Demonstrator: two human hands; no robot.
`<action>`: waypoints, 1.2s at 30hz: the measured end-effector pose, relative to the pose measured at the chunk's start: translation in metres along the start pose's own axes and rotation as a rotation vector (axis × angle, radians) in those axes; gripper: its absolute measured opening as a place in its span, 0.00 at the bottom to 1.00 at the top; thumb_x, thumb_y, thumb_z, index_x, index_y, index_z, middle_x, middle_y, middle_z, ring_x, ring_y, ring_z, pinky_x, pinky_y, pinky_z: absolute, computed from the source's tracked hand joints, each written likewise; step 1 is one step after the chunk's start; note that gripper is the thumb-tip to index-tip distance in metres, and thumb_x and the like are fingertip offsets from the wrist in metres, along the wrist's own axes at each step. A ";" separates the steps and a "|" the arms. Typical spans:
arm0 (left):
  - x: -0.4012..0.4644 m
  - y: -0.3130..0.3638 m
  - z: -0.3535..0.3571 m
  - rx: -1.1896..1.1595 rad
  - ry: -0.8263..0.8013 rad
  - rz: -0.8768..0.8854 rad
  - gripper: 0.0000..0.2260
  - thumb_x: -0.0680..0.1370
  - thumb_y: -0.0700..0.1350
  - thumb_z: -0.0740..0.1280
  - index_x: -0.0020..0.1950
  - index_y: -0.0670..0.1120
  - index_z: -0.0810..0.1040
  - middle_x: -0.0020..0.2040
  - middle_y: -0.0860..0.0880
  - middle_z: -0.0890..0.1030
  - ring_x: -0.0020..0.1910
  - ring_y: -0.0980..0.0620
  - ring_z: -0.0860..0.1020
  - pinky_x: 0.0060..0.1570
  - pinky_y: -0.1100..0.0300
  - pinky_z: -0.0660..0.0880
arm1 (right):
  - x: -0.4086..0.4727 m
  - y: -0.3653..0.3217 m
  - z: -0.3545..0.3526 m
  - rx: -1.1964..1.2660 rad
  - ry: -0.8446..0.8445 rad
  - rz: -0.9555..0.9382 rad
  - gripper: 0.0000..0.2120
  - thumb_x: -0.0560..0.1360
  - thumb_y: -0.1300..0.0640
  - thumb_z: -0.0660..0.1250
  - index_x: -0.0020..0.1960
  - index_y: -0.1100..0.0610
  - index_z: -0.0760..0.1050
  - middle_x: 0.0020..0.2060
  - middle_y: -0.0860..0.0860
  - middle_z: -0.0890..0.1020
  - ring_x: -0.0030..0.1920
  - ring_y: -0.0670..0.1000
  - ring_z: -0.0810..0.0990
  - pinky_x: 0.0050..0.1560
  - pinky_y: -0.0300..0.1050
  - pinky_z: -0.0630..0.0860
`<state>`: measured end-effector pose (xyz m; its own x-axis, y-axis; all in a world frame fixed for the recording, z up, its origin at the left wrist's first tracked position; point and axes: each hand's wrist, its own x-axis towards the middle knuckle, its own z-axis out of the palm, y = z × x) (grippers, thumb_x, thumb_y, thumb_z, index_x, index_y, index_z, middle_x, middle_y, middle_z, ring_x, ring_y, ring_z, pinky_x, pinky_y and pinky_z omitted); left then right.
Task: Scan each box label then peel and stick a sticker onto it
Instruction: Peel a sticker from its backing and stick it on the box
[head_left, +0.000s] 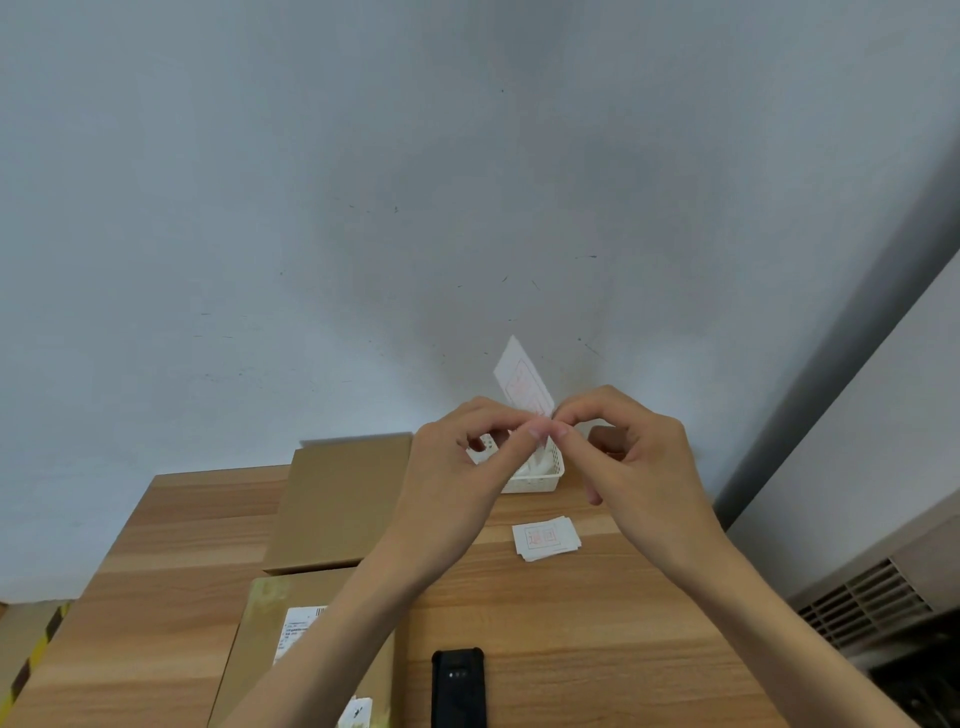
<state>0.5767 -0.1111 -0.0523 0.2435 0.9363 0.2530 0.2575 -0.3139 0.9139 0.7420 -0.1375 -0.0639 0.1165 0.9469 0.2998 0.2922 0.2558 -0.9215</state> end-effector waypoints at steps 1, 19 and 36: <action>0.000 -0.001 0.000 0.001 0.003 -0.003 0.03 0.77 0.50 0.73 0.46 0.54 0.87 0.43 0.58 0.85 0.44 0.59 0.79 0.44 0.70 0.71 | 0.000 0.000 -0.001 -0.004 -0.011 -0.016 0.03 0.77 0.57 0.71 0.44 0.53 0.81 0.42 0.48 0.82 0.29 0.57 0.72 0.31 0.56 0.72; -0.001 -0.014 0.001 0.046 0.043 0.028 0.05 0.78 0.45 0.73 0.43 0.53 0.87 0.41 0.59 0.85 0.43 0.56 0.79 0.42 0.68 0.71 | -0.006 -0.003 0.001 0.016 -0.039 0.154 0.06 0.79 0.54 0.69 0.48 0.53 0.84 0.19 0.43 0.72 0.23 0.42 0.68 0.27 0.29 0.66; 0.002 -0.028 -0.005 0.180 0.106 -0.076 0.05 0.78 0.45 0.73 0.42 0.52 0.86 0.40 0.61 0.83 0.39 0.61 0.76 0.40 0.71 0.69 | 0.000 0.023 0.003 -0.098 -0.003 0.151 0.05 0.79 0.56 0.69 0.45 0.50 0.82 0.26 0.39 0.77 0.26 0.45 0.66 0.30 0.38 0.67</action>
<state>0.5650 -0.1000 -0.0754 0.1199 0.9667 0.2260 0.4365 -0.2558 0.8626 0.7463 -0.1313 -0.0860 0.1637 0.9737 0.1586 0.3630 0.0901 -0.9274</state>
